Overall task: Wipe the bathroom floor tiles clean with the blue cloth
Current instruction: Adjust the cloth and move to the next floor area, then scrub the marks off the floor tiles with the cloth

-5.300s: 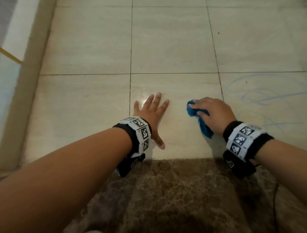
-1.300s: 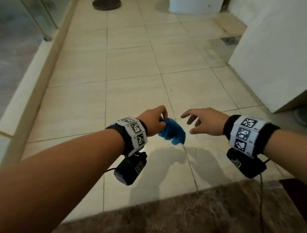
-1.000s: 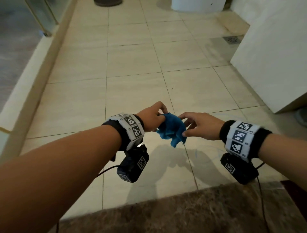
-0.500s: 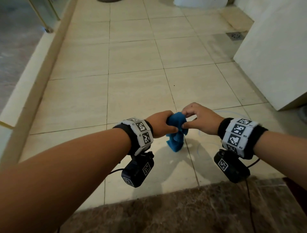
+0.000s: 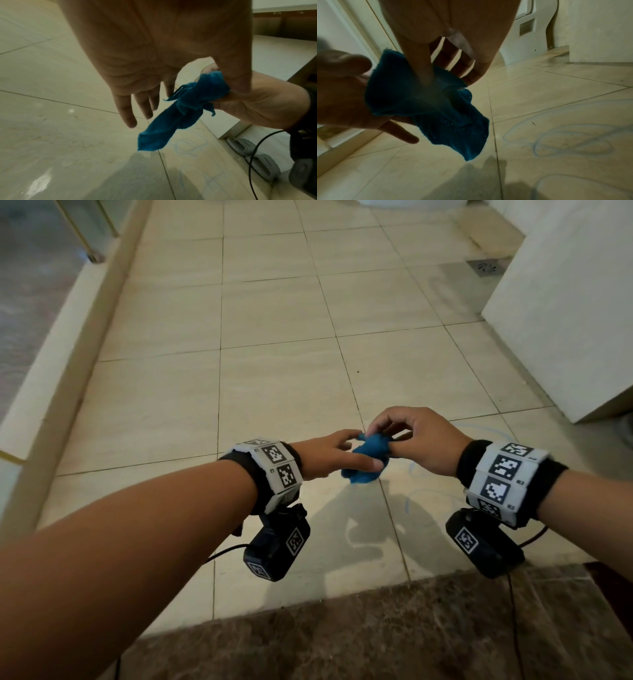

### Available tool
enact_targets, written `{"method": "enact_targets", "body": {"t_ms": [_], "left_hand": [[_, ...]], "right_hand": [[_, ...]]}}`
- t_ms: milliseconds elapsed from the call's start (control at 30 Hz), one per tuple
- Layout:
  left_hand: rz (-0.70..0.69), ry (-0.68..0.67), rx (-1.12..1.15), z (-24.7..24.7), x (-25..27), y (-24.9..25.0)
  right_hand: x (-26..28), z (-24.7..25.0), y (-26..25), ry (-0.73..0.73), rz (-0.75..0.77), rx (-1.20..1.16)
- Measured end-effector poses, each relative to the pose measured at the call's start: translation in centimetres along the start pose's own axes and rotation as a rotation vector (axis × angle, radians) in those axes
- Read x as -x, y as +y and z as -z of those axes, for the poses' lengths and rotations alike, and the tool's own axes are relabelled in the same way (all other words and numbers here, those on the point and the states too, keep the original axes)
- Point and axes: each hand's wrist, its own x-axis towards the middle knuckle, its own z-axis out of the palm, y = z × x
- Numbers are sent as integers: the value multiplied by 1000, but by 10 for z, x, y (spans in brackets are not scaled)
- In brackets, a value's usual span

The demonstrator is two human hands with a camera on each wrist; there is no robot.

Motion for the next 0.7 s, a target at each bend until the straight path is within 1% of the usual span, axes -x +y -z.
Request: {"method": "enact_targets", "body": {"t_ms": [100,200,300,367,433,500,567,600,700], "left_hand": [[54,-64,31,-3,8,7],[46,-45,92,-5,11,9],[17,-11,144,-5,10,10],[18,11,182,-6,9,10],[17,35,211,-7,6,7],[-4,71,202,-8,3,4],[-48,128,163,-10,-1,3],[-75,152,145,-10,-2,5],[-158,208,137,-12,-10,9]], "right_hand": [[1,0,-8,-1,60,46],[4,2,-9,22,106,70],[9,3,-6,-26,103,94],[12,5,-3,-77,57,81],[14,7,0,-109,-1,-1],[13,7,3,-83,-43,-80],[9,6,9,-18,-98,-105],[7,5,13,-13,-143,-108],[4,0,20,-107,-294,-208]]}}
